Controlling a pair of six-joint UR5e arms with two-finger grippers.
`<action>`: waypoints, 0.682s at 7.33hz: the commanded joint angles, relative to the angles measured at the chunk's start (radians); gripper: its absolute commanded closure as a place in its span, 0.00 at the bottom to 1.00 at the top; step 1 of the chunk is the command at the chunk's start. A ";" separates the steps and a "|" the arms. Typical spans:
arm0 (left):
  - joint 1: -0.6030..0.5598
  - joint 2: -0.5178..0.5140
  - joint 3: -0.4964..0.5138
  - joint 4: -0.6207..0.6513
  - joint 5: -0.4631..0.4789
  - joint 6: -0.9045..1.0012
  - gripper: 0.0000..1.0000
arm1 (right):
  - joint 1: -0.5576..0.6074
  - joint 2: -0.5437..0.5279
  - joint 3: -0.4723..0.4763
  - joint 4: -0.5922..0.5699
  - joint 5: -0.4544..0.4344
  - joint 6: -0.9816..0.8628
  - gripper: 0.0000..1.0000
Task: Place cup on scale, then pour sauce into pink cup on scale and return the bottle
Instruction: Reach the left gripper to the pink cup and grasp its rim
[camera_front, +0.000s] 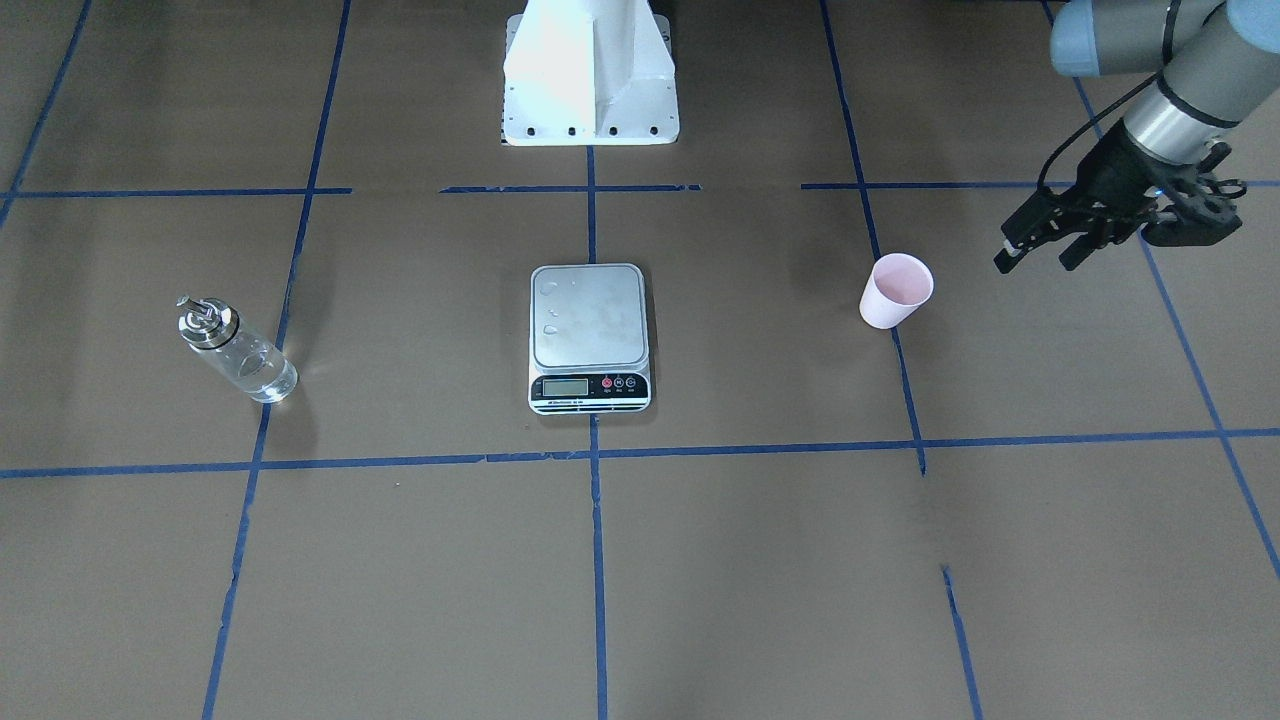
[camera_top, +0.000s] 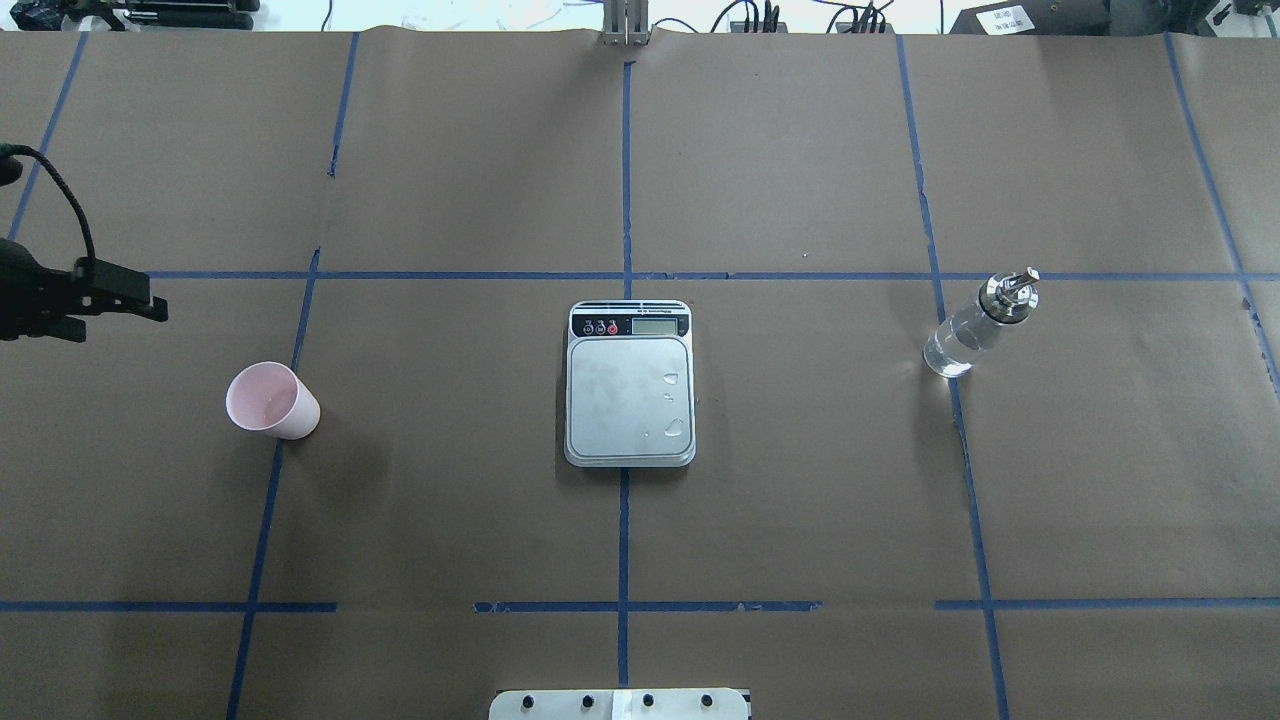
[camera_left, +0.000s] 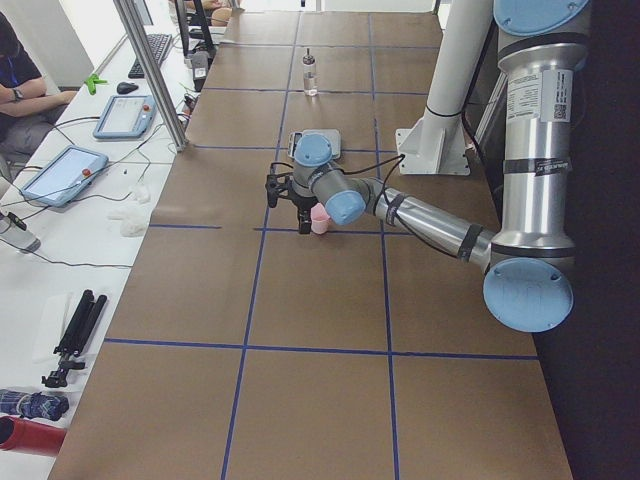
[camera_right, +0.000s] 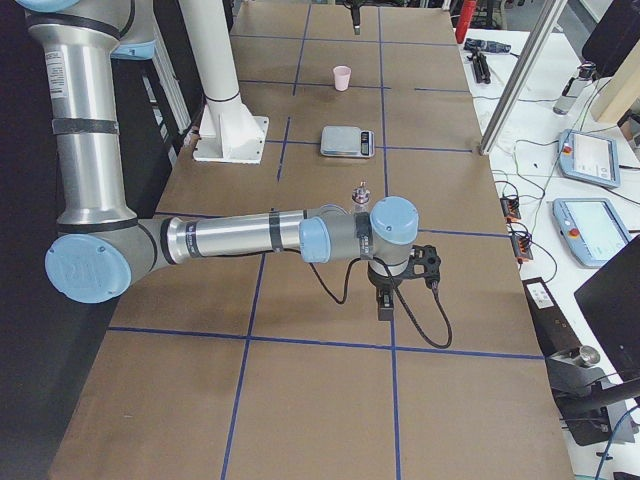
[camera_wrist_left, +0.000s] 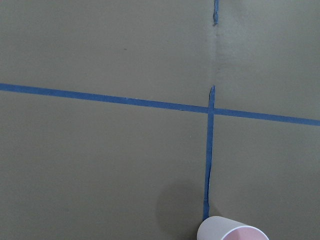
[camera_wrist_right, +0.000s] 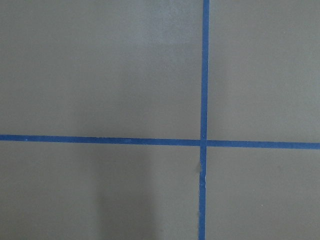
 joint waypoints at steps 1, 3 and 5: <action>0.153 0.000 0.000 -0.038 0.124 -0.174 0.00 | 0.000 0.003 0.002 0.001 0.002 0.010 0.00; 0.217 -0.009 0.019 -0.038 0.159 -0.188 0.00 | 0.000 0.000 0.001 0.001 0.000 0.010 0.00; 0.222 -0.011 0.037 -0.038 0.170 -0.181 0.00 | 0.000 0.001 0.002 0.001 0.000 0.010 0.00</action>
